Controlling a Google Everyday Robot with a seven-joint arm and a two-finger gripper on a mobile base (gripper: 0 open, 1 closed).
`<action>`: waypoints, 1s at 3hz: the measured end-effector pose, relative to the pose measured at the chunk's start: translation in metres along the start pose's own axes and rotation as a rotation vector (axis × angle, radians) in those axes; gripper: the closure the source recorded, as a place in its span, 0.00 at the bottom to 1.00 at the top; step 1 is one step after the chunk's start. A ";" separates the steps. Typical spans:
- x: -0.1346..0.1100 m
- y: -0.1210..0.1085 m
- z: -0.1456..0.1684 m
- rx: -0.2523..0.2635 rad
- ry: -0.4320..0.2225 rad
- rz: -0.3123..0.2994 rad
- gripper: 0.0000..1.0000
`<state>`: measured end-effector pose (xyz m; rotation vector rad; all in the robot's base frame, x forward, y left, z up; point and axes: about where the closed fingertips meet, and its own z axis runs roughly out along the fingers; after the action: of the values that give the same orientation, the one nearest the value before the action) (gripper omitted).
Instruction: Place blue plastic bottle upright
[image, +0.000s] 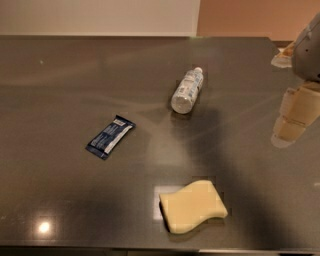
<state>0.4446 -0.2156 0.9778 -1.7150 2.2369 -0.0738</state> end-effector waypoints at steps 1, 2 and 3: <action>-0.010 -0.021 0.010 -0.042 -0.024 0.022 0.00; -0.025 -0.054 0.023 -0.082 -0.052 0.062 0.00; -0.040 -0.085 0.039 -0.106 -0.066 0.116 0.00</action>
Offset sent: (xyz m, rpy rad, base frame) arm 0.1028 0.0175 -0.0072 0.1343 0.1516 -0.0571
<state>0.5440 -0.1955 0.9696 -1.6106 2.3237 0.1287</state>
